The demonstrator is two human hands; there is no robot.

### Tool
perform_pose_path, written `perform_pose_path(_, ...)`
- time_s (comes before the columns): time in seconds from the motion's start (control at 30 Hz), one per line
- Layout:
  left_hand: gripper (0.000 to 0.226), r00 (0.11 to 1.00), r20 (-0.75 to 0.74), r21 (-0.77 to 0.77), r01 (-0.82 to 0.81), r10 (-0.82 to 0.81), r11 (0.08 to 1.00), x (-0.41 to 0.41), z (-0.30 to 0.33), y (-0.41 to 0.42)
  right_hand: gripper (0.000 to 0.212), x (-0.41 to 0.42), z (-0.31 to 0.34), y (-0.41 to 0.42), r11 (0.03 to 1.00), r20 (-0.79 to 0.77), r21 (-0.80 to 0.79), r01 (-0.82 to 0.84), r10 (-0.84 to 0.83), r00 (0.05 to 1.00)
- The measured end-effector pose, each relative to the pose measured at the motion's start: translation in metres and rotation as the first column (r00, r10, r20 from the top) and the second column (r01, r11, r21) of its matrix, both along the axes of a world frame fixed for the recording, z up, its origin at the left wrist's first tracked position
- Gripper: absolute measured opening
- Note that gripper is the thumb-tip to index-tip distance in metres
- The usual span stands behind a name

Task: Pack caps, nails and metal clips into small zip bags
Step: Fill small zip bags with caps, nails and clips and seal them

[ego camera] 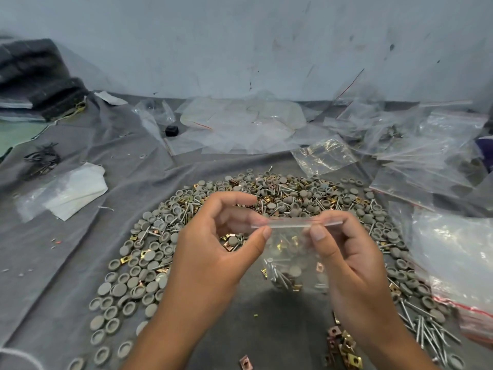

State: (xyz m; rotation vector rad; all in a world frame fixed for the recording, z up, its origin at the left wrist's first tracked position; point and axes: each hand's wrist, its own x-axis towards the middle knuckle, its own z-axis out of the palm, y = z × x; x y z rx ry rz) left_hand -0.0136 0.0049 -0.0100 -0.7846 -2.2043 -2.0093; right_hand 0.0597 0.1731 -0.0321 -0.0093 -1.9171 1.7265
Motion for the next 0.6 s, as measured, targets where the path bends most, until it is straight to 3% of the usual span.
perform_pose_path(0.23, 0.03, 1.0, 0.005, 0.012, 0.02, -0.02, 1.0, -0.0035, -0.0017, -0.0014, 0.006, 0.0004, 0.0026, 0.0011, 0.998, 0.002, -0.065, -0.026, 0.026, 1.0)
perform_pose_path(0.4, 0.024, 0.996, -0.083, -0.04, 0.041, -0.044, 0.998, -0.0014, -0.0042, 0.002, 0.02, 0.0026, 0.0064, -0.0008, 0.999, -0.015, -0.049, -0.017, 0.016, 1.0)
perform_pose_path(0.6, 0.031, 0.995, -0.07, -0.06, 0.068, -0.073, 0.996, 0.002, -0.0055, 0.0064, 0.025, 0.0025, 0.0068, -0.0007, 0.998, -0.025, -0.061, -0.017, 0.016, 1.0)
